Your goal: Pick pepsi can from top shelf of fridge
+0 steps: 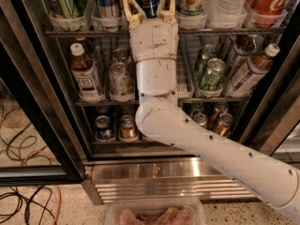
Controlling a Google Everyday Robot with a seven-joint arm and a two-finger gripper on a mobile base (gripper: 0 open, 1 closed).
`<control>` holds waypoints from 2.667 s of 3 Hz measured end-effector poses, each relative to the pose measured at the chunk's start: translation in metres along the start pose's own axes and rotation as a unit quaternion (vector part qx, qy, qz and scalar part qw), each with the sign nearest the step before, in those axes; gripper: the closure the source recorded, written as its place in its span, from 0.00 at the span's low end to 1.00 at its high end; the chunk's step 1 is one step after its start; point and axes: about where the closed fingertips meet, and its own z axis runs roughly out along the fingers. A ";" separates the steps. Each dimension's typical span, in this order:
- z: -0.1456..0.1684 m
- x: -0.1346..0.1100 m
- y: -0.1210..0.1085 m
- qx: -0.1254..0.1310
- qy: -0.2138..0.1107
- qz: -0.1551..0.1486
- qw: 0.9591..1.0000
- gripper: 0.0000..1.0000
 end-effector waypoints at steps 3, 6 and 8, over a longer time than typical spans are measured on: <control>0.012 -0.028 -0.006 -0.008 -0.068 -0.021 0.997 1.00; -0.043 -0.027 -0.008 -0.032 -0.124 -0.052 0.990 1.00; -0.123 -0.088 0.016 -0.077 -0.148 -0.058 0.984 1.00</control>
Offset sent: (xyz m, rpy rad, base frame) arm -0.0154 0.0053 0.0435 -0.0271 -0.1281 0.0038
